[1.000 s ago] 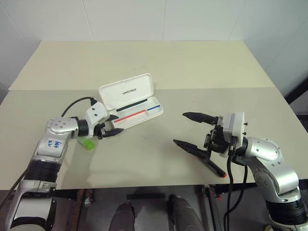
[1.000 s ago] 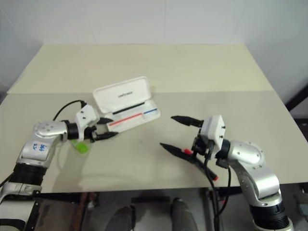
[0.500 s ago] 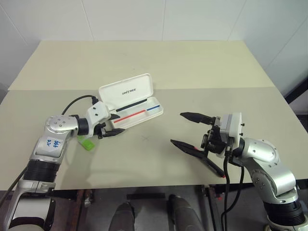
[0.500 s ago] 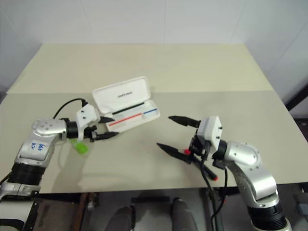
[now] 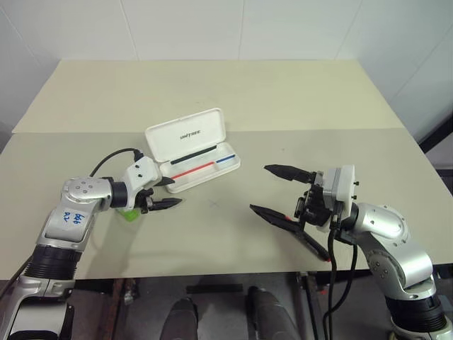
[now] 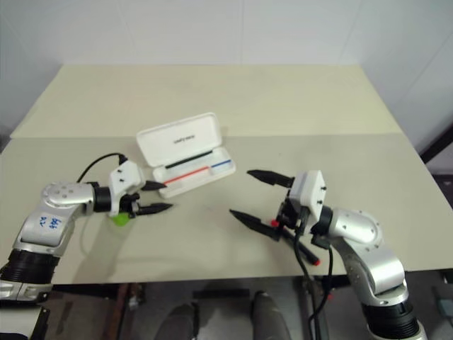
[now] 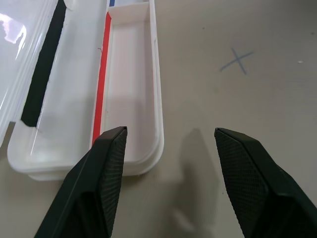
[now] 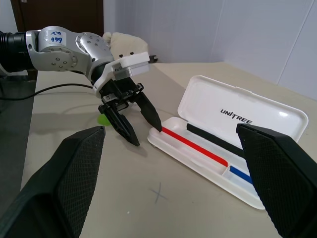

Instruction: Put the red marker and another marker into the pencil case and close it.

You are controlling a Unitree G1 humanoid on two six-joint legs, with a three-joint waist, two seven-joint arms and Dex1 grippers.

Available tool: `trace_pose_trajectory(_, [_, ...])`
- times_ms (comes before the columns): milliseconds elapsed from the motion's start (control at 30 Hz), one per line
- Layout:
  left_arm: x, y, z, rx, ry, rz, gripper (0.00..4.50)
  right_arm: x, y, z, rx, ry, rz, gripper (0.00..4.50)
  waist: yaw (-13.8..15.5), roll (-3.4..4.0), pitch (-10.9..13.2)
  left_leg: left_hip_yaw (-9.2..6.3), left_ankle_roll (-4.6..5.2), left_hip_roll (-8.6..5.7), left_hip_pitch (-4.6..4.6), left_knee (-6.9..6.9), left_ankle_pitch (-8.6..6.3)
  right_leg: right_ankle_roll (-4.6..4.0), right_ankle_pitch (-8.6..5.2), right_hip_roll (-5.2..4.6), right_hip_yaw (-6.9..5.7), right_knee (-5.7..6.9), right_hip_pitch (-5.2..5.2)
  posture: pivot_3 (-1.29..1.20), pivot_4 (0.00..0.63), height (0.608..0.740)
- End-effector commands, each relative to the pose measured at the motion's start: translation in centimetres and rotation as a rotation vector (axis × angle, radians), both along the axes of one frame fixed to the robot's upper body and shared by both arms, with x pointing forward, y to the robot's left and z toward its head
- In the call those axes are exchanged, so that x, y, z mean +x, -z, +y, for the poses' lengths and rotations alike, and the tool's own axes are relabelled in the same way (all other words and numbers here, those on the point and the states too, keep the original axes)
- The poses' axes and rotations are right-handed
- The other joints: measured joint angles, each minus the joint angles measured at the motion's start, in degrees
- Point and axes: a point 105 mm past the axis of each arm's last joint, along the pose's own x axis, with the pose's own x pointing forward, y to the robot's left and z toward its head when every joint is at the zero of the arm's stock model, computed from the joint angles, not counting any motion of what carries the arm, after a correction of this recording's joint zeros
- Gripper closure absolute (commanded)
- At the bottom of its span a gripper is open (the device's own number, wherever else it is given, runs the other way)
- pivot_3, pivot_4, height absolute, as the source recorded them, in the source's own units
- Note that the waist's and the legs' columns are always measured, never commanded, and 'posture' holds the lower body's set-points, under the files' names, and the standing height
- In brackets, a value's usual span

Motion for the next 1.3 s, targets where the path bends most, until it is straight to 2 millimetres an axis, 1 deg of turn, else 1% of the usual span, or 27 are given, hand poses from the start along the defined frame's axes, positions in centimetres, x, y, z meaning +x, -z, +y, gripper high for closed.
trace_pose_trajectory(33, [0.6, 0.0, -0.1, 0.022, 0.003, -0.015, 1.62, -0.6, -1.2, 0.3, 0.015, -0.015, -0.049, 0.0, 0.04, 0.0, 0.0, 0.0, 0.0, 0.0, 0.0, 0.0, 0.0, 0.0, 0.0, 0.0, 0.0, 0.0, 0.0, 0.0, 0.15, 0.74])
trace_pose_trajectory(300, [2.1, 0.6, -1.2, 0.04, 0.028, -0.007, 1.62, -0.7, -1.5, 0.4, 0.015, -0.015, -0.057, 0.0, 0.08, -0.01, -0.01, 0.0, 0.0, 0.0, 0.02, 0.03, 0.0, 0.01, 0.01, 0.01, 0.0, 0.02, 0.02, 0.0, 0.15, 0.74])
trace_pose_trajectory(533, [2.5, 1.0, -1.5, 0.096, 0.068, 0.001, 1.62, -0.6, -1.8, 0.3, 0.021, -0.01, -0.066, 0.0, -0.14, -0.01, -0.01, 0.0, 0.01, 0.0, 0.03, 0.0, 0.0, 0.13, 0.07, 0.03, 0.0, 0.05, 0.0, 0.0, 0.15, 0.74])
trace_pose_trajectory(633, [2.7, 1.1, -1.3, 0.104, 0.056, 0.015, 2.15, -0.6, -2.0, 0.3, 0.025, -0.007, -0.071, 0.0, -0.07, -0.02, -0.01, -0.01, 0.01, 0.0, 0.02, 0.03, 0.01, 0.13, 0.07, 0.03, 0.0, 0.06, 0.01, 0.0, 0.15, 0.74])
trace_pose_trajectory(767, [2.9, 1.2, -1.0, 0.123, 0.04, 0.016, 3.55, -0.5, -2.2, 0.3, 0.028, -0.005, -0.078, 0.0, -0.13, -0.01, -0.02, 0.0, 0.01, 0.0, 0.03, 0.02, 0.01, 0.13, 0.07, 0.03, 0.01, 0.05, 0.01, 0.0, 0.15, 0.74])
trace_pose_trajectory(867, [2.9, 1.4, -0.9, 0.143, 0.046, 0.025, 4.48, -0.4, -2.4, 0.3, 0.029, -0.007, -0.082, 0.0, -0.07, -0.02, -0.02, -0.02, 0.01, 0.0, 0.05, 0.02, 0.01, 0.13, 0.07, 0.04, 0.0, 0.09, 0.02, 0.0, 0.15, 0.74])
trace_pose_trajectory(1100, [2.4, 1.4, -1.2, 0.167, 0.121, 0.027, 4.48, -0.3, -2.5, 0.1, 0.02, -0.011, -0.082, 0.0, -0.28, -0.03, -0.03, -0.01, 0.1, 0.0, 0.09, 0.04, 0.08, -0.08, 0.0, 0.04, 0.02, 0.05, 0.05, 0.0, 0.15, 0.74])
trace_pose_trajectory(1200, [0.8, 0.4, -2.6, 0.134, 0.275, 0.003, 4.48, -0.1, -2.4, -0.3, 0.002, -0.011, -0.077, 0.0, -0.25, -0.03, -0.03, -0.01, 0.1, 0.0, 0.06, 0.02, 0.08, -0.06, 0.01, 0.04, 0.02, 0.05, 0.03, 0.0, 0.15, 0.74])
trace_pose_trajectory(1300, [-0.4, -0.3, -3.3, 0.126, 0.372, -0.011, 4.48, -0.1, -2.3, -0.4, -0.006, -0.01, -0.075, 0.0, -0.05, -0.03, -0.03, -0.01, 0.07, 0.0, 0.02, -0.02, 0.04, -0.02, 0.03, 0.03, 0.02, 0.06, 0.0, 0.0, 0.15, 0.74])
